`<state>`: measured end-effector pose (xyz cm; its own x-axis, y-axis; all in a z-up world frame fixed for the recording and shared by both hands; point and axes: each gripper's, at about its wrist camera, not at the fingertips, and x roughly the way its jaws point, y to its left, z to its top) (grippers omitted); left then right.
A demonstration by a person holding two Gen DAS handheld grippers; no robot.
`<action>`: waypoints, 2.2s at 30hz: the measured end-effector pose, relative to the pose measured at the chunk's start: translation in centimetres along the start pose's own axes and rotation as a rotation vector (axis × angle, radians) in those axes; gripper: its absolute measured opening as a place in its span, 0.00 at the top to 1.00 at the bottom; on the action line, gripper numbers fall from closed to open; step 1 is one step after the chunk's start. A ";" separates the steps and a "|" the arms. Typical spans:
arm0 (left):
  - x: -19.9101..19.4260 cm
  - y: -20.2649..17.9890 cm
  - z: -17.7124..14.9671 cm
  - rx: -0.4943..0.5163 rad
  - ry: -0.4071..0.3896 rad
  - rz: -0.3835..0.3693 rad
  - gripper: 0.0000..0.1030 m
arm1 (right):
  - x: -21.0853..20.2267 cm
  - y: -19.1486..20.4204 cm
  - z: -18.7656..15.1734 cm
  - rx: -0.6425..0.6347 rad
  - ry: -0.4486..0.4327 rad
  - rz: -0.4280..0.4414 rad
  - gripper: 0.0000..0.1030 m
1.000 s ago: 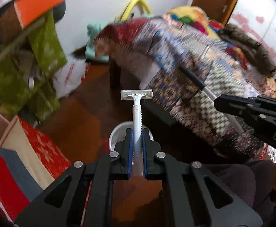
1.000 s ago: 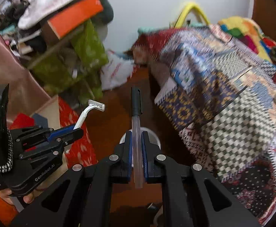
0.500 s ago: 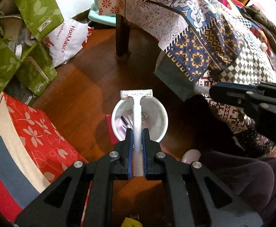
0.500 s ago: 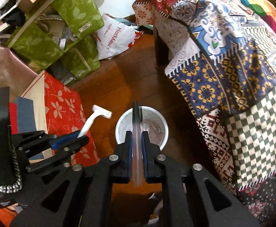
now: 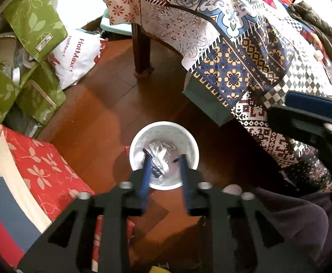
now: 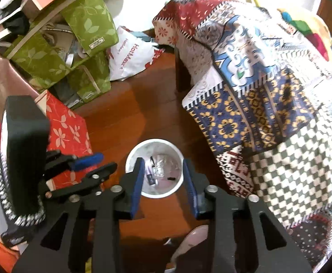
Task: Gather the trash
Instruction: 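Open both tools to drop the pen and razor into the bin, then move both open tools back to the items on the quilt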
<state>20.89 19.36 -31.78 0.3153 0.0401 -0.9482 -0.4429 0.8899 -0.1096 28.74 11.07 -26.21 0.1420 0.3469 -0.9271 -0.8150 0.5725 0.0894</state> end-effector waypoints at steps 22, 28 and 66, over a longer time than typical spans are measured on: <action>-17.3 -6.2 -3.4 0.095 -0.350 0.010 0.70 | -17.2 -2.7 -6.0 0.065 -0.433 -0.130 0.51; -22.1 -10.5 -4.0 0.152 -0.466 -0.034 0.69 | -22.5 -5.7 -8.2 0.133 -0.551 -0.193 0.51; -14.7 -39.3 13.0 0.421 -0.537 -0.275 0.41 | -23.7 -35.1 -14.1 0.462 -0.575 -0.474 0.22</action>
<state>44.58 -10.29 -9.65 0.7841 -0.0886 -0.6142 0.0374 0.9947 -0.0958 46.05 -27.71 -12.53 0.7706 0.2453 -0.5882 -0.3070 0.9517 -0.0053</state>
